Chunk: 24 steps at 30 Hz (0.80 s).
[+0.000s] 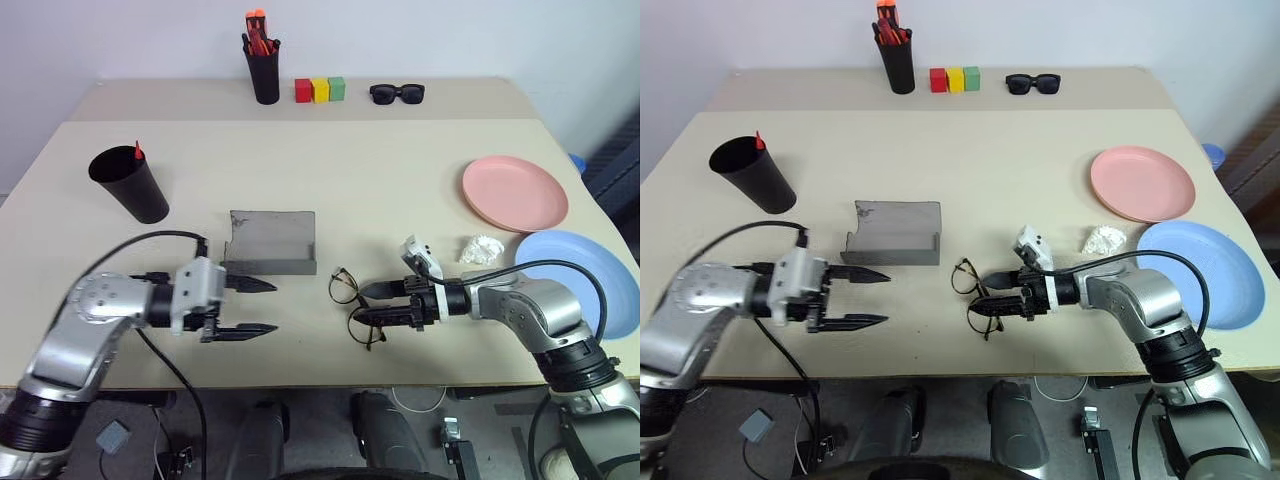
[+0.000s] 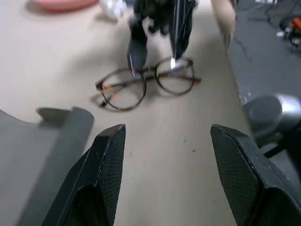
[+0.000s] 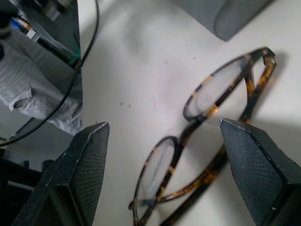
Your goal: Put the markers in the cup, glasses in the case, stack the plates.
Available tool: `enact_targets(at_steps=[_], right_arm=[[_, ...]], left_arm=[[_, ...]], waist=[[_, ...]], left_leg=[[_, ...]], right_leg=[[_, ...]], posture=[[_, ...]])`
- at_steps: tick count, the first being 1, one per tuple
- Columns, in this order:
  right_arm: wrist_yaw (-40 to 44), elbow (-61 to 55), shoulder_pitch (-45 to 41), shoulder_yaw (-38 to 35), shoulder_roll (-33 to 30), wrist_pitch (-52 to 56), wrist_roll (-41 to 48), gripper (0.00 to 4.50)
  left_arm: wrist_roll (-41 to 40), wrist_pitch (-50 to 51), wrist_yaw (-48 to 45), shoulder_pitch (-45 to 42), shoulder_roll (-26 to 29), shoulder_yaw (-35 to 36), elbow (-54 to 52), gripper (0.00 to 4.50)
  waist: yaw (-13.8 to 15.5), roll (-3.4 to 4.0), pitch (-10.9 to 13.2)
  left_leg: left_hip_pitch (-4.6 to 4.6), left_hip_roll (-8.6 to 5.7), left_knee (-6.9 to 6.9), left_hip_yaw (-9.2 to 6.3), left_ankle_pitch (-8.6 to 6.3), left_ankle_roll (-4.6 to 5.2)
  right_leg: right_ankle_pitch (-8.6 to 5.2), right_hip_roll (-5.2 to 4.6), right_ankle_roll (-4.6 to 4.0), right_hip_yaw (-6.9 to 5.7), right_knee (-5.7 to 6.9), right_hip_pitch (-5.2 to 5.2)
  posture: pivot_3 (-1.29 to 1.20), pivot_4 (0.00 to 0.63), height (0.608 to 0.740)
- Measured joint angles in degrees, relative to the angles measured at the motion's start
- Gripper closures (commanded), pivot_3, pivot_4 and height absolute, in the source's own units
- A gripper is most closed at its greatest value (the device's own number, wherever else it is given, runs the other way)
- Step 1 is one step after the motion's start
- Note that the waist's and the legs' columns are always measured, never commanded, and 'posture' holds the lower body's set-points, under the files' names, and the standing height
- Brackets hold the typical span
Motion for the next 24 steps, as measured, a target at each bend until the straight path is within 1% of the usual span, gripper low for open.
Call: enact_targets(at_steps=[3,6,10,13,17,24], right_arm=[[1.29,1.54,-0.68,0.58,-0.10,-0.23,-1.22,0.70],[2.64,2.87,-0.99,0.73,-0.14,-0.85,-2.34,0.70],[4.14,4.15,-1.65,0.88,-0.13,-1.53,-3.46,0.70],[4.78,4.39,-1.85,0.90,-0.04,-1.80,-4.10,0.70],[5.14,4.48,-2.15,0.91,0.10,-1.69,-4.52,0.70],[6.86,3.26,-2.22,0.93,-0.09,0.01,-4.40,0.70]], left_arm=[[-4.38,1.81,-2.89,3.75,2.76,2.59,-2.83,1.60],[-6.66,2.24,-5.82,6.21,5.29,5.16,-4.44,1.60],[-8.42,2.28,-7.83,8.01,6.61,7.89,-4.85,1.60],[-8.42,1.98,-8.73,8.86,6.93,8.39,-4.86,1.60],[-6.75,-0.49,-9.00,12.15,6.86,8.50,-4.69,1.60],[-5.18,-2.69,-8.36,12.54,6.06,8.15,-4.35,1.60]], waist=[[-0.08,0.00,0.00],[-0.08,0.01,0.01],[-0.07,0.01,0.01],[-0.05,0.01,0.01],[-0.13,0.02,0.01],[-0.06,0.02,0.01]], left_leg=[[0.01,0.00,-0.01,0.02,0.00,0.00],[0.03,0.01,0.00,0.03,0.00,0.00],[0.03,0.01,0.00,0.06,0.00,0.01],[0.03,0.01,-0.01,0.06,0.00,0.00],[0.03,0.03,-0.04,0.08,-0.01,0.01],[0.03,0.03,-0.02,0.08,-0.01,0.01]], right_leg=[[-0.04,0.00,-0.08,0.00,-0.02,0.00],[-0.09,0.01,-0.16,0.00,-0.01,-0.01],[-0.09,0.00,-0.17,0.01,-0.04,0.01],[-0.09,0.00,-0.17,0.01,-0.05,0.00],[-0.10,0.01,-0.19,0.01,-0.05,-0.02],[-0.11,0.00,-0.20,0.01,-0.06,-0.02]], posture=[[0.00,0.150,0.740],[0.00,0.150,0.740],[0.00,0.150,0.740],[0.00,0.150,0.740],[0.00,0.150,0.740],[0.00,0.150,0.740]])
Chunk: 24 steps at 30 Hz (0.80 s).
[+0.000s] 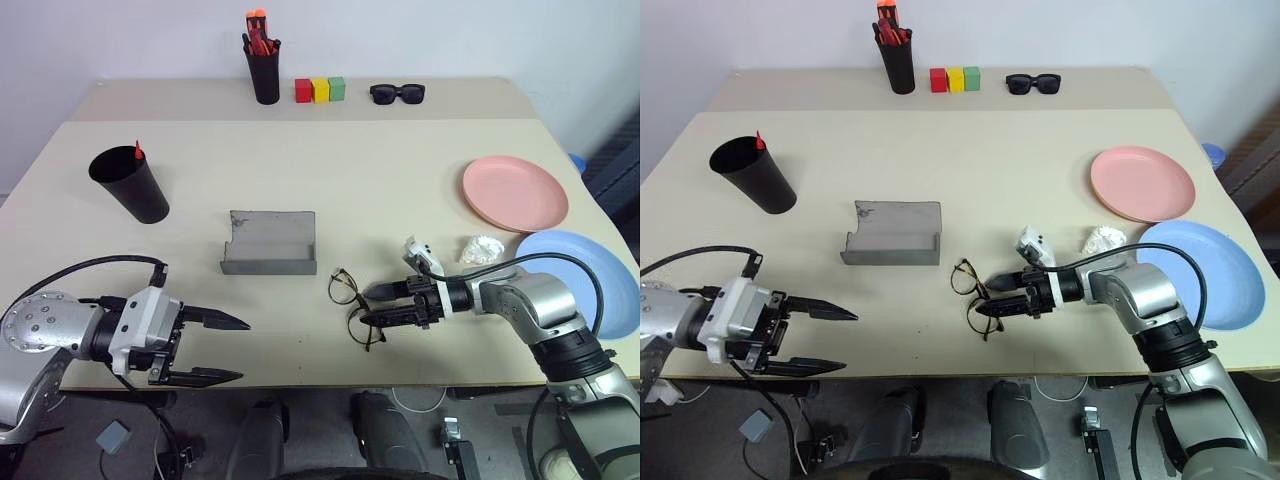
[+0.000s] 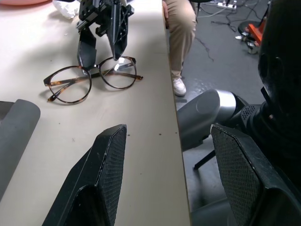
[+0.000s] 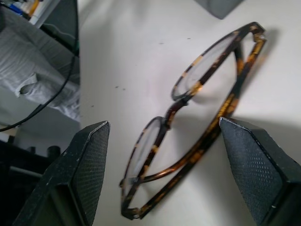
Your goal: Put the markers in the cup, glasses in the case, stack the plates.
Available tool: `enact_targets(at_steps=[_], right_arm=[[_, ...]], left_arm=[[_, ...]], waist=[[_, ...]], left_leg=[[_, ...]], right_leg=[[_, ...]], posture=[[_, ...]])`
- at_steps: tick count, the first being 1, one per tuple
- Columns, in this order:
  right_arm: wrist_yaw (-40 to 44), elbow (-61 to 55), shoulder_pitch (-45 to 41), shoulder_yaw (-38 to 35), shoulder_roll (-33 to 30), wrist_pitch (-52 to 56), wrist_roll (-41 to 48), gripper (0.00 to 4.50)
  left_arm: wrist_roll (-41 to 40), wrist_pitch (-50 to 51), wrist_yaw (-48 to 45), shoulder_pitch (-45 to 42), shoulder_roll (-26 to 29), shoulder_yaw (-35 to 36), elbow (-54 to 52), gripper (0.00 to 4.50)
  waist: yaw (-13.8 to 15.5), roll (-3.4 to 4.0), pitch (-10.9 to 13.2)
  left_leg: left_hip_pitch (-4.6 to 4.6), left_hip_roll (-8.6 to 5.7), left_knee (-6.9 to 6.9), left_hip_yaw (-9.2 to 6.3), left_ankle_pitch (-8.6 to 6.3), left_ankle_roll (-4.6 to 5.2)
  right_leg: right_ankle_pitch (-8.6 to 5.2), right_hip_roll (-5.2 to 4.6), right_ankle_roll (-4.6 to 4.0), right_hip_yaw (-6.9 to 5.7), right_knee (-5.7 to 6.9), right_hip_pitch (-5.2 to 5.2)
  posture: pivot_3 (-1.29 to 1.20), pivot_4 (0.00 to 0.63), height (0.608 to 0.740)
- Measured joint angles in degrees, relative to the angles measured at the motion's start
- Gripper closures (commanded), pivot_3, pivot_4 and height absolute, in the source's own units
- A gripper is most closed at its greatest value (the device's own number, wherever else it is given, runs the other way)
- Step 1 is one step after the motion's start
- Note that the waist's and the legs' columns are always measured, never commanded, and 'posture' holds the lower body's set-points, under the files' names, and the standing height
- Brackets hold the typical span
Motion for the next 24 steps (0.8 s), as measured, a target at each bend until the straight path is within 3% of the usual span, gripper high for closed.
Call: enact_targets(at_steps=[24], right_arm=[[1.91,-0.76,-3.35,2.82,2.29,1.70,-0.14,0.70]], left_arm=[[1.87,-2.37,1.12,0.50,-1.35,-2.22,1.08,1.60]], waist=[[-0.04,0.00,0.00]], left_leg=[[0.00,0.00,-0.01,0.00,0.00,0.00]], right_leg=[[0.00,0.00,0.00,0.00,0.00,-0.02]], posture=[[0.00,0.150,0.740]])
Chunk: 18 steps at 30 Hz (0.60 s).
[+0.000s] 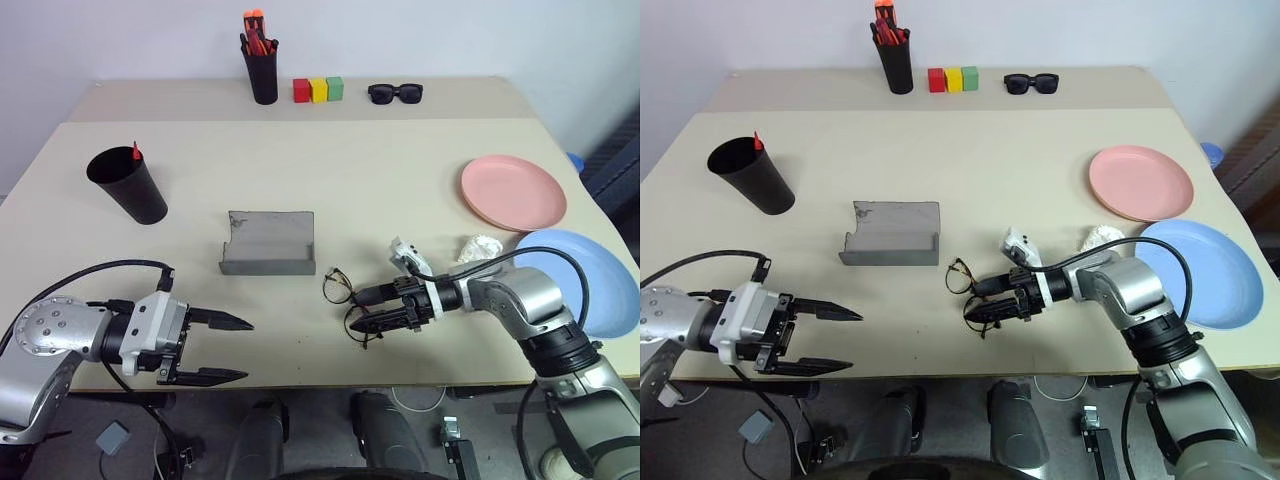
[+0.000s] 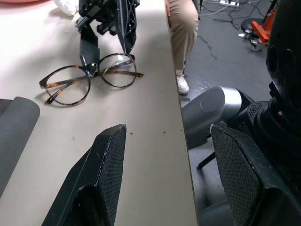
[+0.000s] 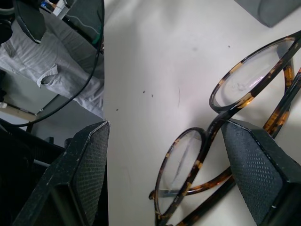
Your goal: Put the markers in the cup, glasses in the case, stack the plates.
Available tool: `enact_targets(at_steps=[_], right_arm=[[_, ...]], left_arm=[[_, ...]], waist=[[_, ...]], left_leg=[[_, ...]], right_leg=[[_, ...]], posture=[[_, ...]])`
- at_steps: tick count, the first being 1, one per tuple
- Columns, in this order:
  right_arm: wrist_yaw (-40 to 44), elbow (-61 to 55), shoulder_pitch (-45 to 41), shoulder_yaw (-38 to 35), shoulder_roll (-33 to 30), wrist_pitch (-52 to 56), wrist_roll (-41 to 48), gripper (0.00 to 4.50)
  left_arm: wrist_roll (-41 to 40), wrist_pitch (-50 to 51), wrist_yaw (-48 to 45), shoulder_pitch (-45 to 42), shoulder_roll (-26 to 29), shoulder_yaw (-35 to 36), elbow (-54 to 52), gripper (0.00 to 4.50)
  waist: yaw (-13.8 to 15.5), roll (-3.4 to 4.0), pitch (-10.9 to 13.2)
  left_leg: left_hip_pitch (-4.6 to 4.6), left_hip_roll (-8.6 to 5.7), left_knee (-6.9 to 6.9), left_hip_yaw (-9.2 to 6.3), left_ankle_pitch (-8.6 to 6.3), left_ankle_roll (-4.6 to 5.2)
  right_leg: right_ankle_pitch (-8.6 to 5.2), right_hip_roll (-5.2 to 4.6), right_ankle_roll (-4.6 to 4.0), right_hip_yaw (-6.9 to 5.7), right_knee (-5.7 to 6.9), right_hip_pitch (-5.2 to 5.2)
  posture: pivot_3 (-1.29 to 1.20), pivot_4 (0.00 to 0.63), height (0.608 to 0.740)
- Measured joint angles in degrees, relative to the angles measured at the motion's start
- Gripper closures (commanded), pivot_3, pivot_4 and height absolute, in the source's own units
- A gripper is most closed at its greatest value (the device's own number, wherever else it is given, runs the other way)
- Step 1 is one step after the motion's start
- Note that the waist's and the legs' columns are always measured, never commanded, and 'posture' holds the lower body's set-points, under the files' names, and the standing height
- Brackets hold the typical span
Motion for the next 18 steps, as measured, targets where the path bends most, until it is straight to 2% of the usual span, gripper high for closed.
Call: enact_targets(at_steps=[5,6,7,12,13,18], right_arm=[[0.23,0.85,-0.68,0.66,0.21,-0.41,-0.59,0.70],[0.23,1.02,-0.70,0.68,0.33,-0.54,-0.70,1.23],[0.23,1.26,-0.77,0.68,0.55,-0.77,-0.84,1.50],[0.23,1.56,-0.83,0.71,0.75,-1.25,-1.07,4.06],[0.23,1.56,-0.83,0.71,0.76,-1.30,-1.10,4.45],[0.13,1.56,-0.82,0.71,1.33,-1.46,-1.50,4.45]], left_arm=[[0.06,-0.30,0.85,1.22,-0.01,0.00,-0.02,1.60],[0.09,-0.34,0.89,1.23,-0.01,0.00,-0.02,1.53],[0.13,-0.39,0.96,1.23,-0.01,0.00,-0.04,1.53],[0.45,-0.45,1.43,1.23,-0.01,0.00,-0.07,1.53],[0.56,-0.48,1.51,1.23,-0.01,0.00,-0.07,1.53],[1.09,-0.55,2.11,1.22,-0.18,-0.15,-0.10,1.53]], waist=[[0.00,0.00,0.00],[0.01,0.00,0.00],[0.02,0.00,0.00],[0.01,0.00,0.00],[0.01,0.00,0.00],[0.00,0.00,0.00]], left_leg=[[0.00,0.00,-0.01,0.00,0.00,0.00],[0.00,0.00,-0.01,0.00,0.00,0.00],[0.00,0.00,0.00,0.00,0.00,0.00],[0.00,0.00,-0.01,0.00,0.00,0.00],[0.00,0.00,-0.01,0.00,0.00,0.00],[0.00,0.00,-0.02,0.00,0.00,0.00]], right_leg=[[0.00,0.00,-0.01,0.00,-0.02,0.00],[0.00,-0.01,-0.01,0.00,-0.01,0.00],[0.00,0.00,-0.01,0.00,-0.01,0.00],[0.00,0.00,0.00,0.00,-0.01,0.00],[0.00,0.00,0.00,0.00,-0.01,0.00],[0.00,0.00,-0.01,0.00,-0.02,-0.01]], posture=[[0.00,0.150,0.740],[0.00,0.150,0.740],[0.00,0.150,0.740],[0.00,0.150,0.740],[0.00,0.150,0.740],[0.00,0.150,0.740]])
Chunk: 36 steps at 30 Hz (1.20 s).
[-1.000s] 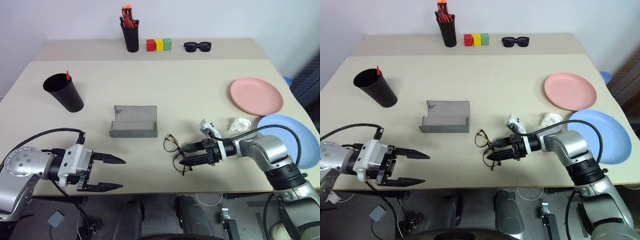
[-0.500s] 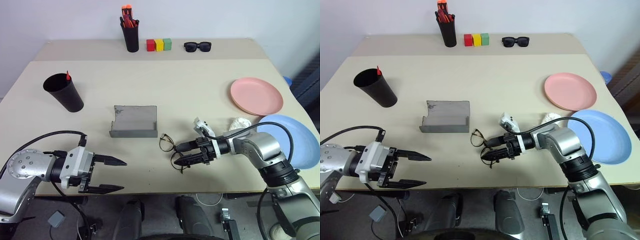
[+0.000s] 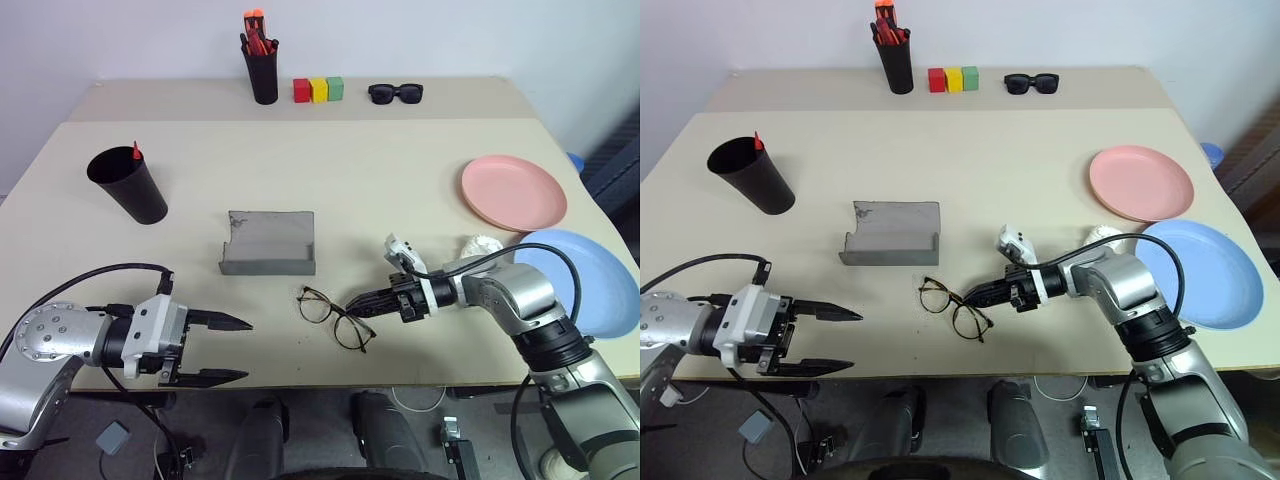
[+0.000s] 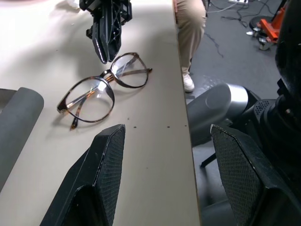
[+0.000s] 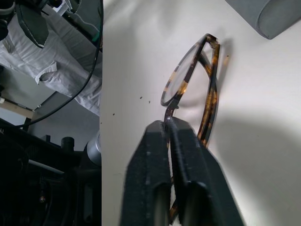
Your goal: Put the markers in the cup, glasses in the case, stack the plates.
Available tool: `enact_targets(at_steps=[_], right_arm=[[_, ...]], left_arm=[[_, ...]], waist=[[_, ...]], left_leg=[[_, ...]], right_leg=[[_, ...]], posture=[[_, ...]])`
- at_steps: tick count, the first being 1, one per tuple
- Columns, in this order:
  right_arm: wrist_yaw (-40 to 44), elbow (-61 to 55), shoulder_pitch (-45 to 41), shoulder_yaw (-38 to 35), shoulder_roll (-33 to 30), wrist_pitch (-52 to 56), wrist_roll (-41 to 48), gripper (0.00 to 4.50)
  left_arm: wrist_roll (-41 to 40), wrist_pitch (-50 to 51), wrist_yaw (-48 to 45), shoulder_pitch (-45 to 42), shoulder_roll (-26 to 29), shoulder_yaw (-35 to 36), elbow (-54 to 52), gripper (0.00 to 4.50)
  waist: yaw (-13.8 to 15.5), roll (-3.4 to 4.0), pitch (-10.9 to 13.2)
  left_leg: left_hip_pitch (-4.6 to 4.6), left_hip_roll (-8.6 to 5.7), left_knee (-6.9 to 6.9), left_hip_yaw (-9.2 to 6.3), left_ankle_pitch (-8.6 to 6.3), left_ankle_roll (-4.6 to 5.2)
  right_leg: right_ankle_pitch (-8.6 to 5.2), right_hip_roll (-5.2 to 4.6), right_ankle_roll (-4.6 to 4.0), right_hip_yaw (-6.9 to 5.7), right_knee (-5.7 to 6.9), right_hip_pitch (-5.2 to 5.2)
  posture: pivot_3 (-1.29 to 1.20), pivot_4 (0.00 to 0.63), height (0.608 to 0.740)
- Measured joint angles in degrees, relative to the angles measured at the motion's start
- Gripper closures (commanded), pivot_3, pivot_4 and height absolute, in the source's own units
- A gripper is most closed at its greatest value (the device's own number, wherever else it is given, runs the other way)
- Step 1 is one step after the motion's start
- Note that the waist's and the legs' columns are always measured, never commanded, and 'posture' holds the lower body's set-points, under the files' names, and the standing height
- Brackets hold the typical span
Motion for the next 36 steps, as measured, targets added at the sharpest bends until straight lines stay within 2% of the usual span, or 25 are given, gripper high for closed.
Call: enact_targets(at_steps=[11,18,21,27,36], right_arm=[[-1.79,-0.46,0.73,-0.18,0.04,-2.75,-1.70,4.45],[-12.30,-7.80,5.94,-7.11,4.76,-14.97,-4.38,4.45],[-17.60,-13.04,8.73,-9.40,5.14,-15.57,-5.15,3.66],[-25.35,-19.74,12.06,-13.39,4.99,-12.96,-5.06,0.70],[-37.84,-33.59,17.46,-12.46,3.09,-5.95,-9.72,0.70]], left_arm=[[0.36,-0.48,0.54,-0.18,-0.77,-0.39,0.00,1.53],[1.19,-0.65,1.69,-0.08,-1.56,-0.75,-0.04,1.53],[1.29,-0.63,2.38,0.53,-1.85,-0.98,-0.13,1.53],[1.29,-0.62,2.81,0.92,-1.93,-1.03,-0.18,1.53],[1.41,-0.68,2.66,0.37,-1.90,-1.02,0.67,1.53]], waist=[[0.01,0.00,0.00],[0.05,0.00,0.00],[0.06,0.00,0.00],[0.05,0.00,0.00],[0.06,0.00,0.00]], left_leg=[[0.00,0.00,0.00,0.00,0.00,0.00],[-0.02,0.00,-0.04,0.00,0.00,0.00],[-0.03,0.00,-0.01,0.00,0.00,0.00],[-0.02,0.00,-0.04,0.00,0.00,0.00],[-0.03,0.01,-0.07,0.01,0.00,0.00]], right_leg=[[0.00,0.00,0.00,0.00,0.00,0.00],[0.00,0.00,0.01,0.00,-0.01,-0.02],[0.00,-0.01,0.00,0.00,-0.01,-0.02],[-0.06,-0.01,-0.11,0.00,-0.01,-0.02],[-0.11,-0.03,-0.21,0.01,-0.05,-0.05]], posture=[[0.00,0.150,0.740],[0.00,0.150,0.740],[0.00,0.150,0.740],[0.00,0.150,0.740],[0.00,0.150,0.740]])
